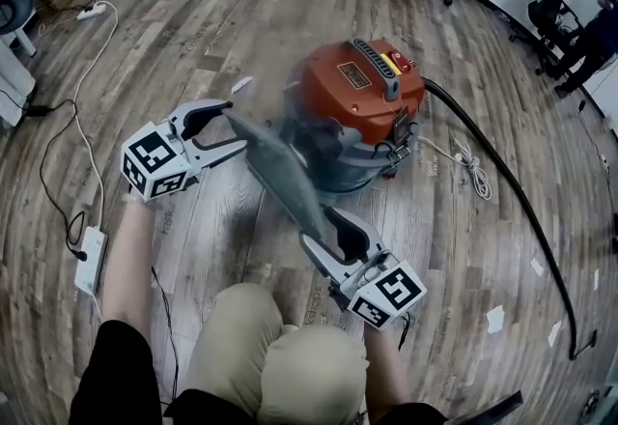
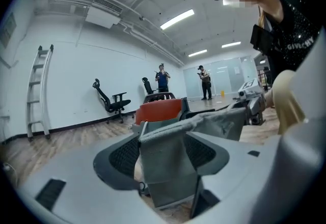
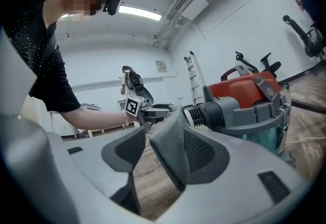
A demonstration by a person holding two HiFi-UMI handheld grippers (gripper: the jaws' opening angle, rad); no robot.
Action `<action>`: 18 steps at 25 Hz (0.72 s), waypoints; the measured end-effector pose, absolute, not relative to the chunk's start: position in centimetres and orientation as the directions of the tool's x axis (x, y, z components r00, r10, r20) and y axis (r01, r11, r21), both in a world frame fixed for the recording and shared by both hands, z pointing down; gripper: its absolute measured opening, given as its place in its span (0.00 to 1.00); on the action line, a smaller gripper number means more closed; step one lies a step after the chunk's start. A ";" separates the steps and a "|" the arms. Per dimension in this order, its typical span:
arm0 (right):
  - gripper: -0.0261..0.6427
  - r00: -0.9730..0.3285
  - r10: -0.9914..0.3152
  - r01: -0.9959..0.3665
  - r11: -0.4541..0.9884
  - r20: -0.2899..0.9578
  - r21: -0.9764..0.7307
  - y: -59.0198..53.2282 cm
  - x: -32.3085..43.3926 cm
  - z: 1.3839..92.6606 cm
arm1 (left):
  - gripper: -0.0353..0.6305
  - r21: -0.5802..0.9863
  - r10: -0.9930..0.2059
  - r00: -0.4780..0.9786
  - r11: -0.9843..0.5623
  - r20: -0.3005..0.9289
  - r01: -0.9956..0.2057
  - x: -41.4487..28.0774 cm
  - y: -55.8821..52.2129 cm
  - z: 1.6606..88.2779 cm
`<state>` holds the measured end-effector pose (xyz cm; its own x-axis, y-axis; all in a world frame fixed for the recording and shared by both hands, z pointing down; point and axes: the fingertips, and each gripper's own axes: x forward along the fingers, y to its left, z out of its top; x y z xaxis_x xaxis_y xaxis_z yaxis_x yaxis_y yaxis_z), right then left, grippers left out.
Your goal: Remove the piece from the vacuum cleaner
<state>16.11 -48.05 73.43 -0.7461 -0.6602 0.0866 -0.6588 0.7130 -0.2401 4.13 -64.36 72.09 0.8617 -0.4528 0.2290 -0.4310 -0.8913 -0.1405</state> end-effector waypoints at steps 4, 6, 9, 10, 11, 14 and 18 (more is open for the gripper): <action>0.14 -0.671 -0.732 -0.739 0.648 0.117 -0.186 -48.9 17.4 73.5 | 0.22 -0.195 -0.525 0.816 -0.850 0.242 -0.489 3.8 -64.7 71.7; 0.11 -0.647 -0.752 -0.760 0.624 0.125 -0.179 -49.0 17.7 73.6 | 0.12 -0.197 -0.534 0.809 -0.845 0.246 -0.497 3.4 -64.0 71.8; 0.10 -0.651 -0.747 -0.758 0.628 0.134 -0.177 -48.7 17.3 73.5 | 0.10 -0.158 -0.535 0.813 -0.845 0.231 -0.511 2.6 -62.9 72.1; 0.10 -0.651 -0.747 -0.758 0.629 0.136 -0.172 -48.6 17.2 73.5 | 0.10 -0.141 -0.535 0.816 -0.845 0.220 -0.516 2.3 -62.4 72.1; 0.10 -0.649 -0.748 -0.759 0.628 0.138 -0.168 -48.5 17.1 73.4 | 0.10 -0.126 -0.532 0.820 -0.847 0.209 -0.517 2.1 -61.9 72.2; 0.10 -0.640 -0.756 -0.767 0.619 0.137 -0.168 -47.9 16.8 73.0 | 0.10 -0.102 -0.512 0.837 -0.859 0.192 -0.502 1.8 -59.9 72.3; 0.10 -0.621 -0.770 -0.783 0.603 0.146 -0.152 -47.4 16.3 72.7 | 0.10 -0.086 -0.477 0.858 -0.879 0.193 -0.469 1.7 -57.7 72.4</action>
